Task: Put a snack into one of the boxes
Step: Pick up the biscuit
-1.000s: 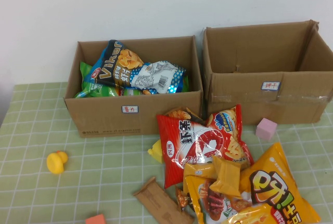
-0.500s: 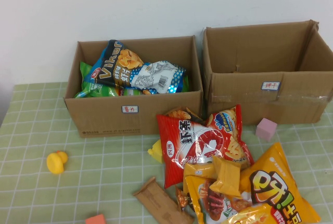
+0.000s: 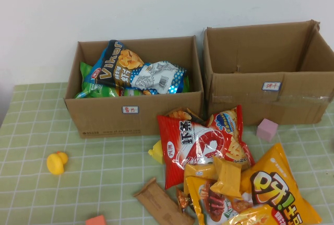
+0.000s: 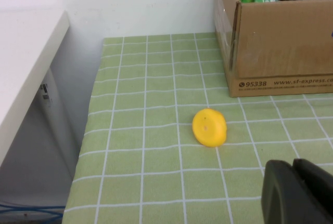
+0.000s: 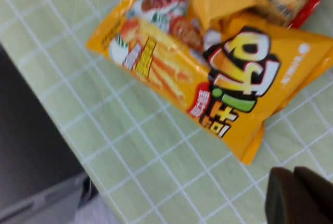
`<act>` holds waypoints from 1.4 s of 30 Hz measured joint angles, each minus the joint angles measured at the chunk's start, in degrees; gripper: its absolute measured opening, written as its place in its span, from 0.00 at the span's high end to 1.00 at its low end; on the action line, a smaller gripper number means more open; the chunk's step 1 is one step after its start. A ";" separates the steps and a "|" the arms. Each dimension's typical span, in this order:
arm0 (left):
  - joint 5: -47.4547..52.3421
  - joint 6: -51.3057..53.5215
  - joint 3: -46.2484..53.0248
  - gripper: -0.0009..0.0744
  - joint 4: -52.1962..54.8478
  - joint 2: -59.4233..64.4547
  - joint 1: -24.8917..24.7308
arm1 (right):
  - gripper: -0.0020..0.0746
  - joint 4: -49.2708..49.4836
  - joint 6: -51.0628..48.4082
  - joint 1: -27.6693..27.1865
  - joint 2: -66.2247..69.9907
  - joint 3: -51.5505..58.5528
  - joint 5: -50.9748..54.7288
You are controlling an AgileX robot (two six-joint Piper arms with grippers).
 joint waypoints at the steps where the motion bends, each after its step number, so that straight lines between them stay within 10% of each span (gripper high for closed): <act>1: 0.00 0.00 0.00 0.99 0.00 0.00 0.00 | 0.98 -1.45 1.06 1.71 1.44 -0.28 -0.26; 10: 0.00 0.00 0.00 0.99 0.00 0.00 0.00 | 0.98 -12.94 12.38 16.67 18.84 -10.24 -0.65; 32: 0.00 0.00 0.00 0.99 0.00 0.00 0.00 | 0.96 -11.18 24.58 18.67 43.91 -24.68 -4.87; 42: 0.00 0.00 0.00 0.99 0.00 0.00 0.00 | 0.32 -10.54 41.49 15.01 48.36 -24.76 -10.24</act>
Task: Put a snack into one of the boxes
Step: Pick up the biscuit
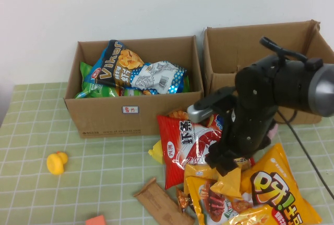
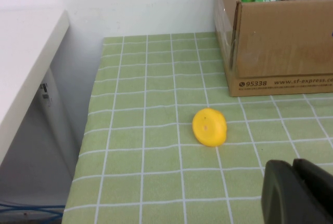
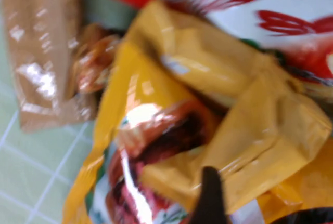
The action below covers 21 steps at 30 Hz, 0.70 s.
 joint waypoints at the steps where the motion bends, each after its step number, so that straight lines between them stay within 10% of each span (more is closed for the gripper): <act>1: 0.00 0.00 0.00 0.99 0.00 0.00 0.00 | 0.27 0.49 1.30 -0.47 0.31 0.00 -0.14; 15: 0.00 0.00 0.00 0.99 0.00 0.00 0.00 | 0.22 8.68 3.61 -1.07 7.45 -0.05 -2.60; 21: 0.00 0.00 0.00 0.99 0.00 0.00 0.00 | 0.54 8.01 3.14 -1.07 6.77 -0.05 -2.02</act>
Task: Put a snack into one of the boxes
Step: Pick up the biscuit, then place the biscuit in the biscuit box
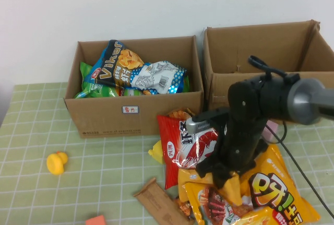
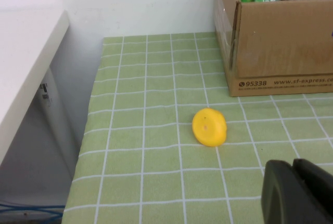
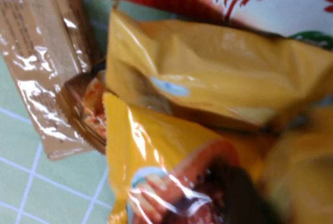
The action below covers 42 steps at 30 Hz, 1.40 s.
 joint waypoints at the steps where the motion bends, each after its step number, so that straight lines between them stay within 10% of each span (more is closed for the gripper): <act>1: 0.00 0.00 0.00 0.99 0.00 0.00 0.00 | 0.63 -0.49 -0.12 0.00 -0.69 0.00 0.13; 18: 0.02 0.00 0.00 0.99 0.00 0.00 0.00 | 0.67 -41.65 18.98 -2.54 -18.64 -5.43 -3.19; 38: 0.02 0.00 0.00 0.99 -0.08 0.00 0.00 | 0.67 -9.99 -0.22 -20.48 3.17 -34.06 -5.51; 42: 0.02 0.00 0.00 0.99 -0.08 0.00 0.00 | 0.53 -9.40 -0.45 -20.70 5.14 -34.27 -5.51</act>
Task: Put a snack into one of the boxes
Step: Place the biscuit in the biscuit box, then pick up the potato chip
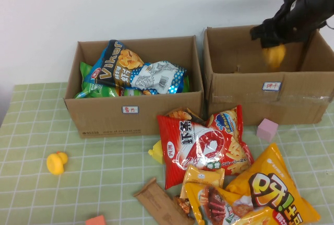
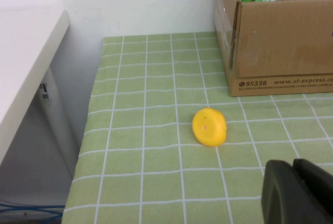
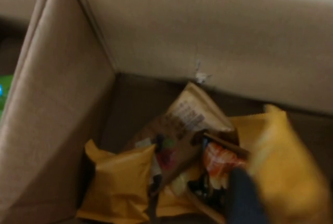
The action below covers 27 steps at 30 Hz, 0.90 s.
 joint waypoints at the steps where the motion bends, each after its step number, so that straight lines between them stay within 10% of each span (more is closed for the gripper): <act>1: 0.00 0.00 0.00 0.99 0.00 0.00 0.00 | 0.48 0.28 0.00 0.00 0.01 0.00 0.00; 9: 0.00 0.00 0.00 0.99 0.00 0.00 0.00 | 0.40 2.14 -1.20 0.00 -1.70 -1.30 4.51; 18: 0.00 0.00 0.00 0.99 0.00 0.00 0.00 | 0.87 4.69 -9.62 0.00 -8.14 -3.21 15.51; 27: 0.00 0.00 0.00 0.99 0.00 0.00 0.00 | 0.97 19.28 -27.06 0.83 -11.46 -3.35 27.10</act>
